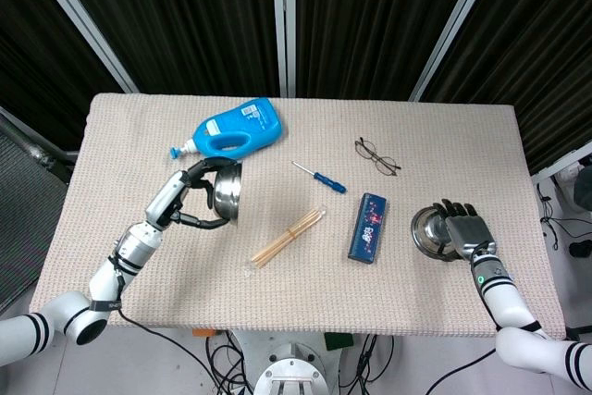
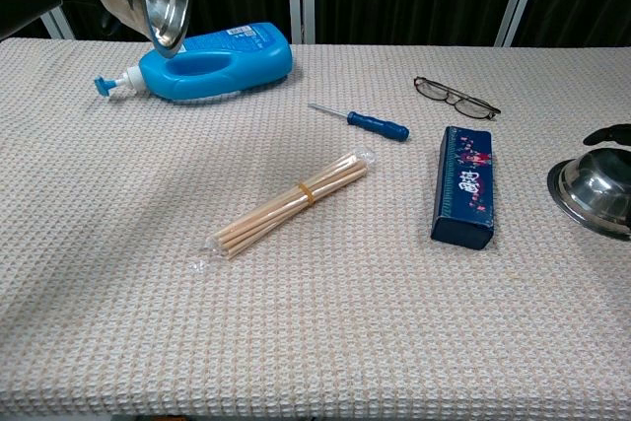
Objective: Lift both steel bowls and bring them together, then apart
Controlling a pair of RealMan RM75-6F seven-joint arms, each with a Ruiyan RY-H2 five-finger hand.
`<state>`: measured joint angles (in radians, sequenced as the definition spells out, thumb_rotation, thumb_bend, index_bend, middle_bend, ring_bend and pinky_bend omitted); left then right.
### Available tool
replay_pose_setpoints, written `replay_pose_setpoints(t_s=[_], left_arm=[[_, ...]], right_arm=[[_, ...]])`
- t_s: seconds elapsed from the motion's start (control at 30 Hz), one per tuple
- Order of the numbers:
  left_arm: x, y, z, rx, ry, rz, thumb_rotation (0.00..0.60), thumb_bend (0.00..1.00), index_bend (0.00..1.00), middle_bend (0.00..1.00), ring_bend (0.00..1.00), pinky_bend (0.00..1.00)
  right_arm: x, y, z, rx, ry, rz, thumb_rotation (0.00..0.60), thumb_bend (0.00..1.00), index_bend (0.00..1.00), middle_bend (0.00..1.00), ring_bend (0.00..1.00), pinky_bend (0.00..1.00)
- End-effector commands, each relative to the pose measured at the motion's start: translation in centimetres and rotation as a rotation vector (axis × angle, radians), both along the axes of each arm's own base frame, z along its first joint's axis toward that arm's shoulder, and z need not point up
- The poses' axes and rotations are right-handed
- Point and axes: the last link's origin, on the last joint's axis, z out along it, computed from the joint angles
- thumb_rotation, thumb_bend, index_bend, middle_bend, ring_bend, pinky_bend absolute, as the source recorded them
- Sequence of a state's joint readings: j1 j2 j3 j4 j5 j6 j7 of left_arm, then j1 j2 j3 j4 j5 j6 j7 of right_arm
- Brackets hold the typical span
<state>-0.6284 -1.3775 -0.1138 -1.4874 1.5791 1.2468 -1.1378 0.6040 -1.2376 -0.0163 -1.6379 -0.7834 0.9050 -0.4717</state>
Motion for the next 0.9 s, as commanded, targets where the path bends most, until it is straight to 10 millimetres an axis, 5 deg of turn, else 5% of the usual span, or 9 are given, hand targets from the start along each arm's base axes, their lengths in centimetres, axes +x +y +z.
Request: replay_pose_setpoints(t_s=[0.03, 0.57, 0.7, 0.77, 0.9], left_arm=[[-0.02, 0.00, -0.03, -0.001, 0.000, 0.001, 0.600, 0.16, 0.60, 0.57, 0.48, 0.65], [0.07, 0.02, -0.06, -0.003, 0.003, 0.000, 0.600, 0.16, 0.60, 0.57, 0.48, 0.65], [0.08, 0.09, -0.04, -0.004, 0.001, 0.001, 0.600, 0.16, 0.60, 0.57, 0.48, 0.65], [0.05, 0.13, -0.03, -0.004, 0.001, 0.002, 0.600, 0.16, 0.60, 0.57, 0.48, 0.65], [0.02, 0.16, -0.07, -0.006, 0.000, 0.003, 0.600, 0.16, 0.60, 0.57, 0.48, 0.65]], right_arm=[[0.00, 0.00, -0.02, 0.001, 0.001, 0.000, 0.600, 0.00, 0.00, 0.00, 0.00, 0.00], [-0.19, -0.13, -0.81, 0.061, 0.008, 0.009, 0.600, 0.00, 0.00, 0.01, 0.00, 0.00], [-0.14, -0.30, -0.79, 0.058, 0.002, 0.014, 0.600, 0.00, 0.00, 0.11, 0.05, 0.00], [-0.13, -0.35, -0.73, 0.044, -0.003, 0.024, 0.600, 0.00, 0.06, 0.18, 0.12, 0.00], [-0.13, -0.48, -0.62, 0.003, -0.009, 0.046, 0.600, 0.01, 0.37, 0.36, 0.31, 0.00]])
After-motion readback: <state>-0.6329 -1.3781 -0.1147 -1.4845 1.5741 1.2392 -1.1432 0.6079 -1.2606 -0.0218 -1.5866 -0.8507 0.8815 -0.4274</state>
